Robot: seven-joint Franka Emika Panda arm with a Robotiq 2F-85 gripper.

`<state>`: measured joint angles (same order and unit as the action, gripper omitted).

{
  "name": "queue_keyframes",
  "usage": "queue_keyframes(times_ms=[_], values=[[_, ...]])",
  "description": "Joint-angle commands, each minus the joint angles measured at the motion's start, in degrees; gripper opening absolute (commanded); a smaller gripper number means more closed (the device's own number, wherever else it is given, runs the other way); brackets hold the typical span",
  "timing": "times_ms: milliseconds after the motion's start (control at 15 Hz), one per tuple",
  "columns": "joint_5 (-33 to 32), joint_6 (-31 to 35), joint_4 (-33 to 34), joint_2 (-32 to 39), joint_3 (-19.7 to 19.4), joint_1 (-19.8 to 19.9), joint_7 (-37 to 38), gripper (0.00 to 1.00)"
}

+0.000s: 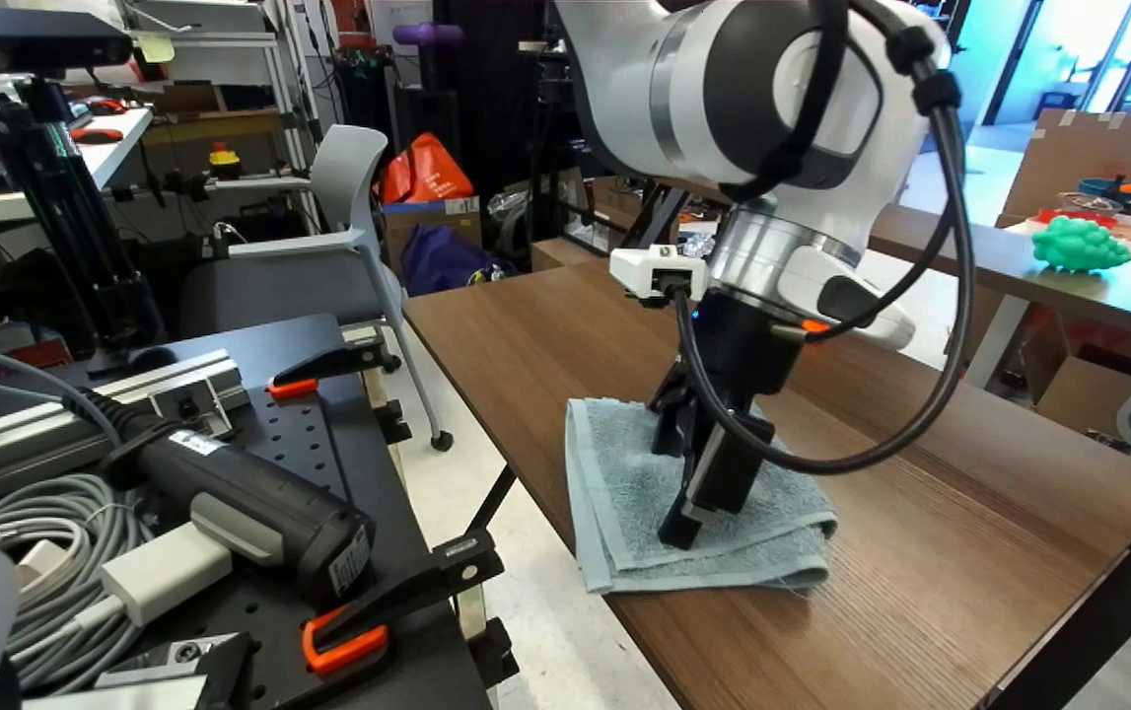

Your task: Wipe the table with the cloth

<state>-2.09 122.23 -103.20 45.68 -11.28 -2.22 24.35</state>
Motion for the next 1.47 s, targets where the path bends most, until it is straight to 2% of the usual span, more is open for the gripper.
queue_keyframes(times_ms=[0,200,467,600,733,1133,1400], values=[[0.8,-0.2,0.4,0.1,0.0,1.2,1.1,1.0],[1.9,-0.2,0.6,0.2,-0.3,2.8,2.0,1.0],[1.9,-0.2,0.6,0.3,-0.3,2.8,2.3,1.0],[3.3,2.2,2.3,2.0,-0.2,3.2,4.4,1.0],[4.7,0.8,5.8,4.4,-0.5,4.5,5.9,1.0],[15.6,-6.9,22.1,11.4,0.5,15.8,4.8,1.0],[23.3,-12.8,33.4,16.0,3.0,22.5,4.9,1.0]])
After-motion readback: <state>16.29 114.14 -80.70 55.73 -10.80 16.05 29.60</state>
